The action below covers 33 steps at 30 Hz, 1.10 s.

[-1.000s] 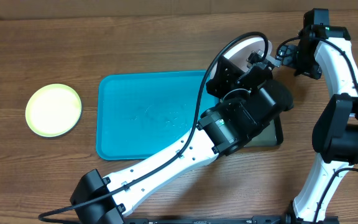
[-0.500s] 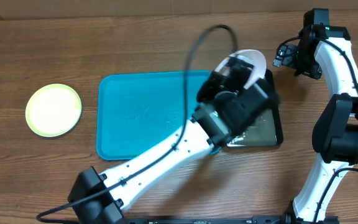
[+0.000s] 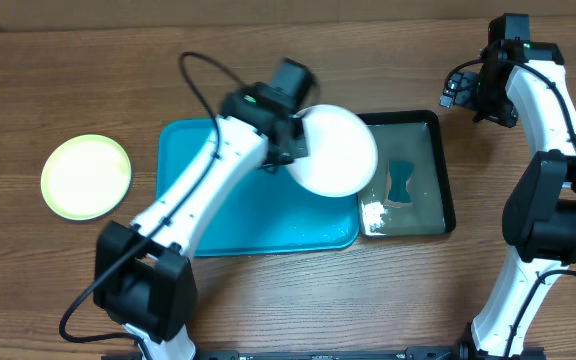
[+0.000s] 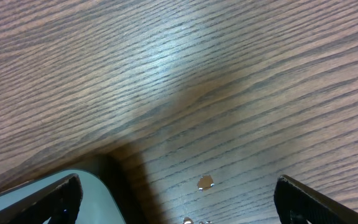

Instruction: Clean dirty plates on tray and stack at the side

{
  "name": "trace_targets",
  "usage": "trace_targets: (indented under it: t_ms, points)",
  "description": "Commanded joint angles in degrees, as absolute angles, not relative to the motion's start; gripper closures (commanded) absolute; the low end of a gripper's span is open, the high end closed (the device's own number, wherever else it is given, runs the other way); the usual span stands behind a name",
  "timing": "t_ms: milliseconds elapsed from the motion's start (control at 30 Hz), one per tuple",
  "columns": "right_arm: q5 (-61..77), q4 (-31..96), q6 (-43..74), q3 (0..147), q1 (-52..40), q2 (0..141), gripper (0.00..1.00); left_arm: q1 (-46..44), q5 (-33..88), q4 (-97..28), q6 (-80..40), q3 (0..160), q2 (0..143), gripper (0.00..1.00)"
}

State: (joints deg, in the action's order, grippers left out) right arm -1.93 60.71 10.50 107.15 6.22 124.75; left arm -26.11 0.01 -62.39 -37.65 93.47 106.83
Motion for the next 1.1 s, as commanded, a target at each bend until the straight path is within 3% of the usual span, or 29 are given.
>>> trace_targets:
  t_ms: [0, 333, 967, 1033, 1067]
  points:
    - [-2.5, 60.5, 10.7, 108.0, 6.1, 123.1, 0.0, -21.6, 9.0, -65.1, -37.8, 94.6, 107.9, 0.96]
    - [-2.5, 60.5, 10.7, 108.0, 6.1, 123.1, 0.0, -14.1, -1.8, -69.2, -33.4, 94.1, 108.0, 0.96]
    - [-2.5, 60.5, 10.7, 108.0, 6.1, 123.1, 0.0, -13.9, -3.4, -47.7, -33.1, 78.9, 108.0, 0.96]
    - [-2.5, 60.5, 10.7, 108.0, 6.1, 123.1, 0.0, -13.8, -3.6, -47.3, -32.6, 78.8, 108.0, 0.87]
    - [-2.5, 60.5, 10.7, 108.0, 6.1, 123.1, 0.0, -13.8, -3.6, -47.3, -32.0, 78.8, 108.0, 0.72]
